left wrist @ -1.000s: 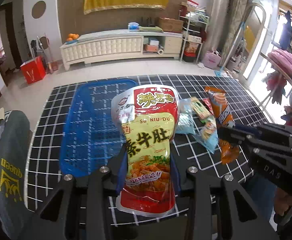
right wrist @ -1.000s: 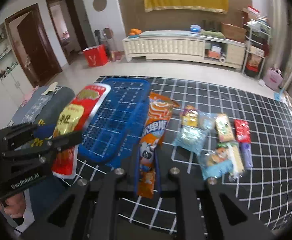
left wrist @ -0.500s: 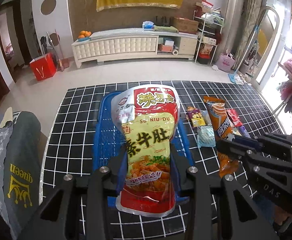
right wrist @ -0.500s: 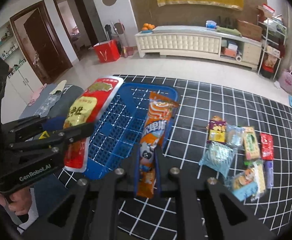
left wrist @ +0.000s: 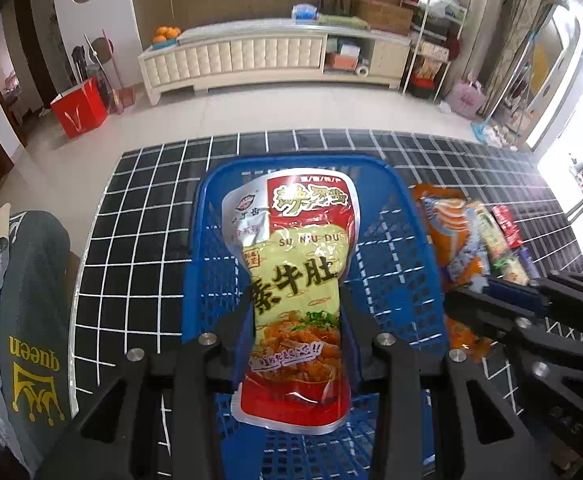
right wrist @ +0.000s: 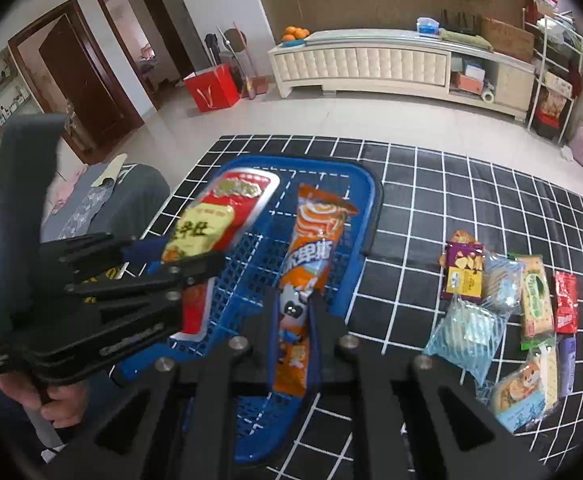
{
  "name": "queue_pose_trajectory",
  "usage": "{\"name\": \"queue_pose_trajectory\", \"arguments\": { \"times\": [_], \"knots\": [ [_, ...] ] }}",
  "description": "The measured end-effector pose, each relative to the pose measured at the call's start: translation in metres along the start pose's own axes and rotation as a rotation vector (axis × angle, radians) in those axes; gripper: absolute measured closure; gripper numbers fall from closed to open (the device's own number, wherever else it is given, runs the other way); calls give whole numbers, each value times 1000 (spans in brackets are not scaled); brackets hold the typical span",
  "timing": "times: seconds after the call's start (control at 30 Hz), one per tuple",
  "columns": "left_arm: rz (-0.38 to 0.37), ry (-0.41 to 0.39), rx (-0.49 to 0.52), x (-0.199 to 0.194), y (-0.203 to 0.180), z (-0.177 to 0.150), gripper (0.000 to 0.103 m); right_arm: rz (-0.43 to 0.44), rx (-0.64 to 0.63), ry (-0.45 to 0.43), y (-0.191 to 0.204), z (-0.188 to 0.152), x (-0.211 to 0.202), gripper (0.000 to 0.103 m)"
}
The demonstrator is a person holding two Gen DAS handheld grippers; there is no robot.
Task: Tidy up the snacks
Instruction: 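Carry both snacks to the blue basket and release the pouch from the left tool, then lower the orange stick into the blue basket and open the right tool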
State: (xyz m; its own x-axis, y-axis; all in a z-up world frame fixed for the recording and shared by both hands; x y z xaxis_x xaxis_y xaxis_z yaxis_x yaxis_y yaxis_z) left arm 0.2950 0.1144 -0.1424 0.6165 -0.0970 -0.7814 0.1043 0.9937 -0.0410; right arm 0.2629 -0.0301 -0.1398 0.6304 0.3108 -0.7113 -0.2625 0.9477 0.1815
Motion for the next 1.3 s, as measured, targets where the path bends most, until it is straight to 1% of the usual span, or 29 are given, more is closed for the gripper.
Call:
{"name": "queue_pose_trajectory", "arguments": {
  "times": [0.13,0.17,0.2,0.33,0.4,0.47,0.6,0.8,1.03,1.3],
  "knots": [
    [7,40,-6,18,6,2,64,-11,-8,0,-2,-2,0,86],
    [5,43,-2,21,7,2,62,-14,-7,2,-2,-4,0,86],
    [3,44,3,24,6,2,61,-16,-5,4,-2,-3,0,86],
    [41,57,14,30,7,0,53,-25,1,8,-2,-3,-2,86],
    [40,55,11,28,7,-1,52,-29,3,8,-2,-4,-4,86],
    [34,49,8,27,9,-1,47,-32,5,10,-2,-5,-6,86],
    [30,41,-4,18,10,-1,47,-31,15,7,-2,-6,-13,86],
    [13,13,-15,-5,11,-3,47,-26,-8,-5,12,-3,-25,86],
    [-8,-11,-33,-30,18,-7,47,-23,-27,6,24,-3,-25,86],
    [6,-38,-50,-50,39,-13,47,-33,-49,15,34,-3,-16,86]
  ]
}}
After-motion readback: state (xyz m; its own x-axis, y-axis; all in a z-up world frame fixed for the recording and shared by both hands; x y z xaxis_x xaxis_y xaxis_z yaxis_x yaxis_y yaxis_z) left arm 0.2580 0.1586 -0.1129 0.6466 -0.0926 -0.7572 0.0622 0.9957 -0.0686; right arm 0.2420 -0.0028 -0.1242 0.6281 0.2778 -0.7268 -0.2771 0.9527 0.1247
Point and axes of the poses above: each gripper's, at about its wrist camera, not at the fingertips, and x roughly the way its jaws point, y to its left, z to its top, the point moved 5 cm from there along x, roughly the way its jaws point, and after that the axes turned 8 degrees about -y, right-handed, at the moved point
